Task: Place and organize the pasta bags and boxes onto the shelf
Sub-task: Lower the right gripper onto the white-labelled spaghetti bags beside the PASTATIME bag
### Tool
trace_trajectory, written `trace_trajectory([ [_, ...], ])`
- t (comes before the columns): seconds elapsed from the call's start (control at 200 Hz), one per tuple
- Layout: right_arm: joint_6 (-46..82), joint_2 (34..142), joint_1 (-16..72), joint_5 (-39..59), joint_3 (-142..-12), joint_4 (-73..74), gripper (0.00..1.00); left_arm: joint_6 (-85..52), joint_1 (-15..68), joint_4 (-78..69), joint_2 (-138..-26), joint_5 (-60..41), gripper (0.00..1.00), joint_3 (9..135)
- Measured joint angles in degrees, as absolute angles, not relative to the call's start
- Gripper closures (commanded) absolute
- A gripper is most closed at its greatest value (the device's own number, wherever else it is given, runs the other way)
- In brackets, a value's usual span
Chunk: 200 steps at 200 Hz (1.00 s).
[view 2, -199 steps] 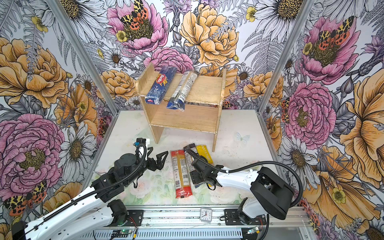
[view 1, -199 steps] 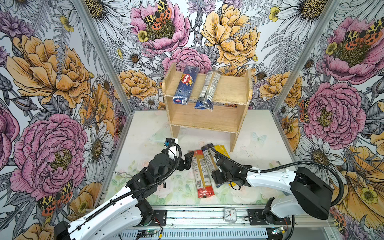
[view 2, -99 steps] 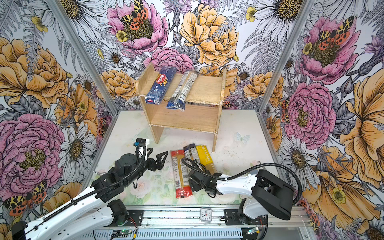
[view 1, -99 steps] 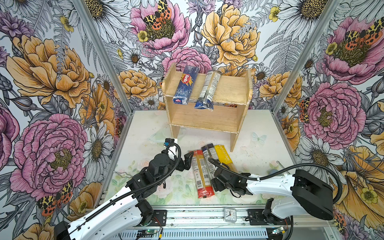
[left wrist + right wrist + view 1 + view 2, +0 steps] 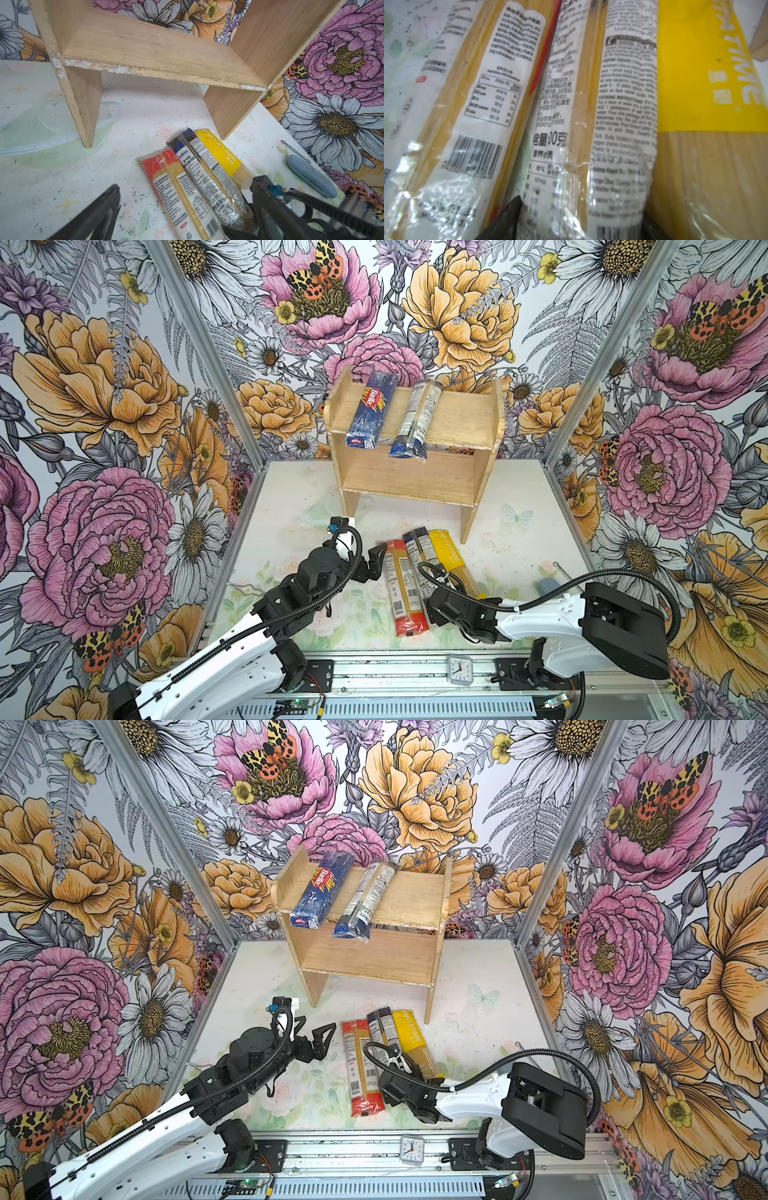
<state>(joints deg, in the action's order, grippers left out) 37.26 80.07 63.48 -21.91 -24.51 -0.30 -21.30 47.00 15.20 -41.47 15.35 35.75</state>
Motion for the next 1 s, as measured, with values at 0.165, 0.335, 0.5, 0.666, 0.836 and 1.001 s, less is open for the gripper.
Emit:
trace_trajectory([
  [0.165, 37.45, 80.01, 63.57, -21.87, -24.27, 0.27, 0.43, -21.34, 47.00, 15.27, -41.47, 15.42, 0.01, 35.75],
  [0.335, 38.22, 81.28, 63.81, -21.67, -25.08, 0.60, 0.56, -21.34, 47.00, 15.22, -41.60, 15.59, 0.01, 35.75],
  [0.5, 38.17, 82.59, 63.83, -20.97, -26.50, 1.04, 0.69, -21.37, 47.00, 15.40, -41.89, 15.59, 0.01, 35.75],
  [0.666, 38.68, 81.69, 63.24, -19.22, -26.52, 0.58, 0.90, -21.93, 47.00, 15.64, -41.89, 15.59, 0.01, 35.75],
  [0.836, 39.66, 76.69, 62.17, -14.41, -24.97, -2.94, 1.00, -22.22, 47.00, 15.66, -41.89, 15.59, 0.01, 35.75],
  [1.001, 39.70, 68.40, 59.96, -9.52, -23.83, -9.63, 1.00, -22.41, 47.00, 15.66, -42.00, 15.59, 0.01, 35.75],
])
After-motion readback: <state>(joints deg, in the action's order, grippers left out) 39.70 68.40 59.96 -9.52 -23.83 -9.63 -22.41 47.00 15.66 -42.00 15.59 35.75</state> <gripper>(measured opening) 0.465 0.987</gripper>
